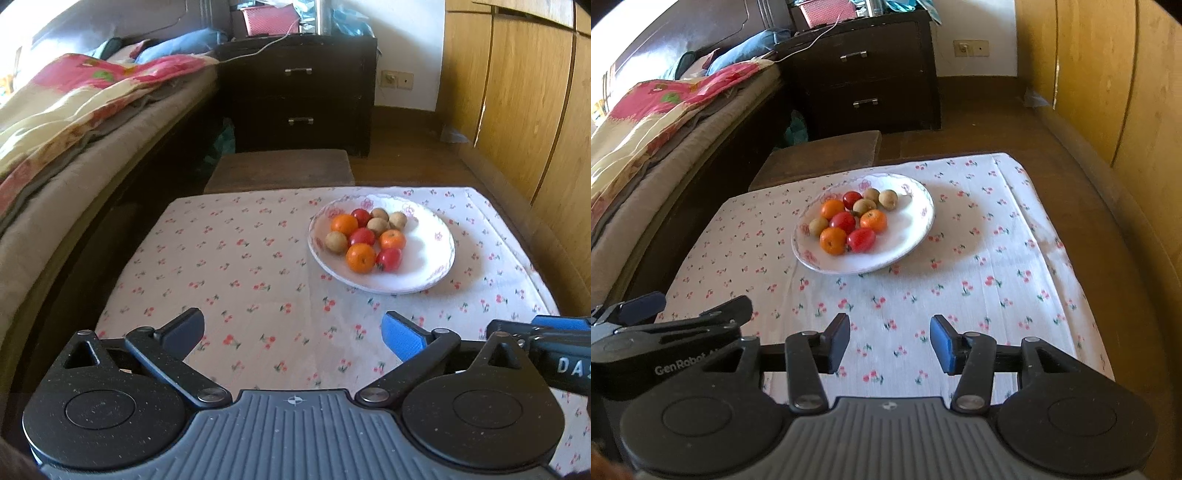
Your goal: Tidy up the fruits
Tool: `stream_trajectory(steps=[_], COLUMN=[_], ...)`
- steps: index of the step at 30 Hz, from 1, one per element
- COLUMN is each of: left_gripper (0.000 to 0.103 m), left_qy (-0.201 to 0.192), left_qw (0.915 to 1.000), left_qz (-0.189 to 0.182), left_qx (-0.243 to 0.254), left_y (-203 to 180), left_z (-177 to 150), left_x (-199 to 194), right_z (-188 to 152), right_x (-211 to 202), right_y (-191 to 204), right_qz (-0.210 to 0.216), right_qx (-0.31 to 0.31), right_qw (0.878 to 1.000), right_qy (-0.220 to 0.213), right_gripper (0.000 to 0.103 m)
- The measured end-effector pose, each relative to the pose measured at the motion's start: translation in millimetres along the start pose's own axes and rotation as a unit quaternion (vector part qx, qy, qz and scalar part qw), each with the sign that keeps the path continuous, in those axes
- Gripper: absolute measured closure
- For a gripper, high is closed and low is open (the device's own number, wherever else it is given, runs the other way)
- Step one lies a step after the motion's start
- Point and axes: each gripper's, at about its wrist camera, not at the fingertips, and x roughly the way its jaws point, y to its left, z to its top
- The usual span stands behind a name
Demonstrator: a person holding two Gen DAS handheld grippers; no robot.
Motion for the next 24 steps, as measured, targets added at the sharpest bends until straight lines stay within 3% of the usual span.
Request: stream_trajectory(steps=[6,15,24], left_gripper=[0.0,0.0,0.0], left_qy=[0.007,0.019,0.02], left_qw=[0.9998,0.9997,0.9997], left_qz=[0.012,-0.013,-0.002], left_qx=[0.014,-0.006,0.014], left_y=[-3.2,2.6,-2.1], left_z=[-17.9,-42.2,-59.6], left_x=[-10.8,-28.1,-41.2], right_z=[-18.4,-45.0,-60.5], right_x=[-11.3,-24.0,-35.2], right_y=[-2.6,-4.1,2.0], right_qz=[0.001,0.005,0.011], right_qx=[0.004,0.005,0.0], right_qw=[1.0,1.0,1.0], right_qy=[0.003,0.009,0.007], right_gripper=[0.054,0.053,0.051])
